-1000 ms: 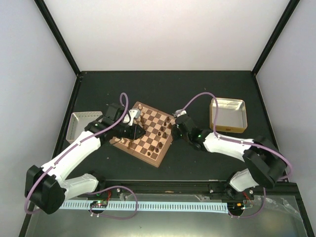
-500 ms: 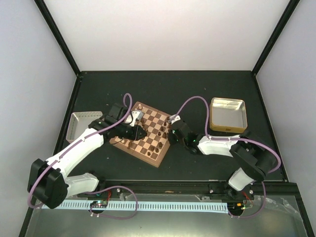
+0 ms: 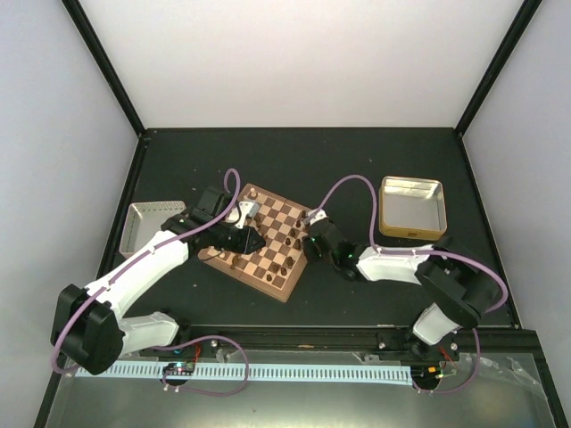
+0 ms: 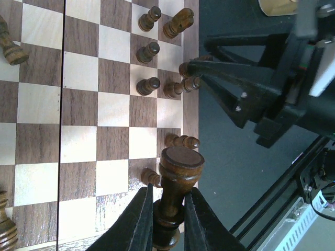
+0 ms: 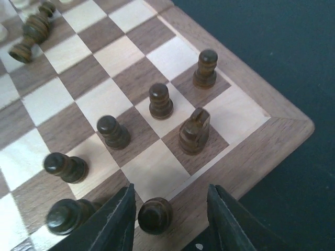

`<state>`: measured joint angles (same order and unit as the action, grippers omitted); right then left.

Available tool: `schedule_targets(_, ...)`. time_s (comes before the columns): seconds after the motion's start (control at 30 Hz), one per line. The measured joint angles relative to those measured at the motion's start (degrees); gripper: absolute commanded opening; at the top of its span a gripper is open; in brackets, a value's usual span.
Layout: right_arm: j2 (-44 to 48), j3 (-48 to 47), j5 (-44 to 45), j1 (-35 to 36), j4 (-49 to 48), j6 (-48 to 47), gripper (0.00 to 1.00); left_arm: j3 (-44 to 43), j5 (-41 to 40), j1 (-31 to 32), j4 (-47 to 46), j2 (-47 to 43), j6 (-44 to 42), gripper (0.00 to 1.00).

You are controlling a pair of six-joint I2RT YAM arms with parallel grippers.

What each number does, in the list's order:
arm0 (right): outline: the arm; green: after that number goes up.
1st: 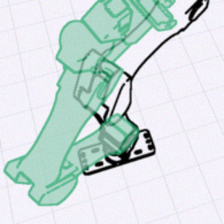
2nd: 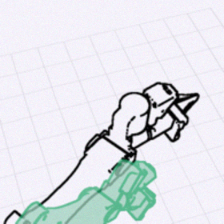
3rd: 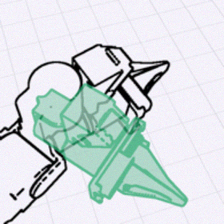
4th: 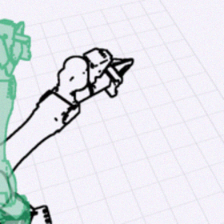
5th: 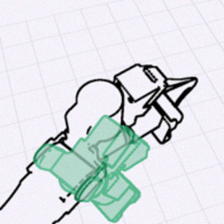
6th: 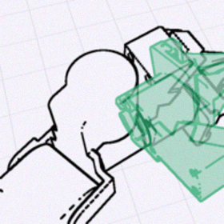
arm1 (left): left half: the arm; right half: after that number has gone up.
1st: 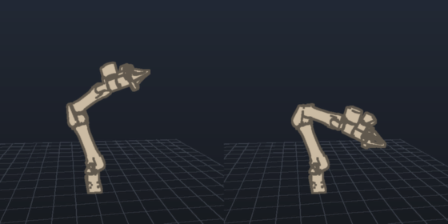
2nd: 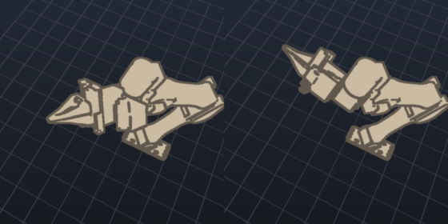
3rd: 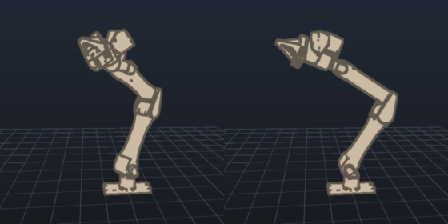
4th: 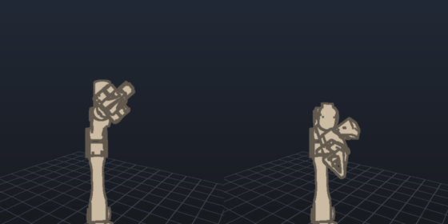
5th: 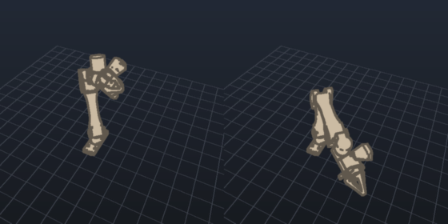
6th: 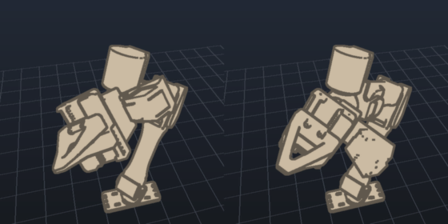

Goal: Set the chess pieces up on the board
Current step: Place the chess piece on the chessboard, then adjust the chess piece on the chessboard.

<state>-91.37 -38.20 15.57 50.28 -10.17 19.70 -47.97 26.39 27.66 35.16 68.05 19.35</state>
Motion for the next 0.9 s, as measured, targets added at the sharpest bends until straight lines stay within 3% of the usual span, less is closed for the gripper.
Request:
schedule_targets(0.37,14.2,-5.1,-2.7,-1.0,13.7,6.9,0.49,0.0,0.0,0.0,0.0,0.0,-0.1,0.04)
schedule_targets(0.6,8.9,-16.0,-8.6,-2.4,28.6,9.2,0.45,0.0,0.2,0.0,0.0,0.1,-0.1,0.04)
schedule_targets(0.9,2.8,-18.7,-10.2,-2.4,39.7,11.0,0.34,0.0,0.8,-0.1,0.1,0.5,-0.2,0.04)
